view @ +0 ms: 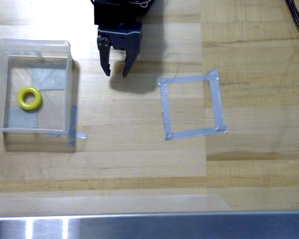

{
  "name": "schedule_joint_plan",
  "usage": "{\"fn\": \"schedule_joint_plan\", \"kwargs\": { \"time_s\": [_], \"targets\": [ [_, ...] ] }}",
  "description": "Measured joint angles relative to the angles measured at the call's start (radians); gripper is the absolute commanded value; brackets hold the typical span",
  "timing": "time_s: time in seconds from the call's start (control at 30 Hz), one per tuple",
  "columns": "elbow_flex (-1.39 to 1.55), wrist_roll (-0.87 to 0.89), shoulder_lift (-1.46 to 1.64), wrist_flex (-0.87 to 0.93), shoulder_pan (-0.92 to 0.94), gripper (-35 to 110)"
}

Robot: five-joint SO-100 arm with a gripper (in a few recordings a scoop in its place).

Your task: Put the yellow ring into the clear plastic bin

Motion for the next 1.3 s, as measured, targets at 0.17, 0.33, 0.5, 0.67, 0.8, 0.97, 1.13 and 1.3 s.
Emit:
{"fn": "schedule_joint_plan", "kwargs": {
  "time_s": [0.17,0.33,0.5,0.67,0.8,0.97,1.13,1.3],
  "targets": [
    [0.003,0.000,0.015,0.000,0.000,12],
    [0.017,0.000,0.015,0.000,0.012,12],
    [0.017,0.000,0.015,0.000,-0.008,12],
    [0.017,0.000,0.015,0.000,0.009,12],
    [0.017,0.000,0.015,0.000,0.011,12],
    [0.017,0.000,0.015,0.000,0.011,12],
    [0.017,0.000,0.015,0.000,0.011,12],
    [0.017,0.000,0.015,0.000,0.011,12]
  ]
}}
